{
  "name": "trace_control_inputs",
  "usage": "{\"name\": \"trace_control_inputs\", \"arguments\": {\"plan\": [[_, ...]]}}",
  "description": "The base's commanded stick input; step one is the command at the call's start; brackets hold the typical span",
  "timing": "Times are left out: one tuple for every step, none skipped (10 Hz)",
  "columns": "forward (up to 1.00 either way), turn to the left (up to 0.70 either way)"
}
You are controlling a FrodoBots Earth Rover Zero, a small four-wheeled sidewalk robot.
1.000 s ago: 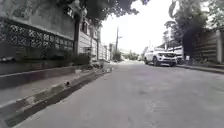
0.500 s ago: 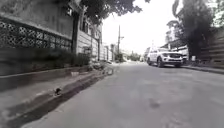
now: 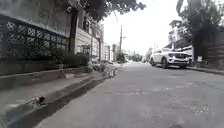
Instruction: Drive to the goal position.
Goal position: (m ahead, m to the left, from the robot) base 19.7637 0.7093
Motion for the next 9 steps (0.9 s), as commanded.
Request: {"name": "trace_control_inputs", "arguments": {"plan": [[1.00, -0.21], [1.00, -0.22], [1.00, -0.22], [1.00, -0.23], [1.00, -0.23], [1.00, -0.23], [1.00, -0.23], [1.00, -0.22], [1.00, -0.03]]}}
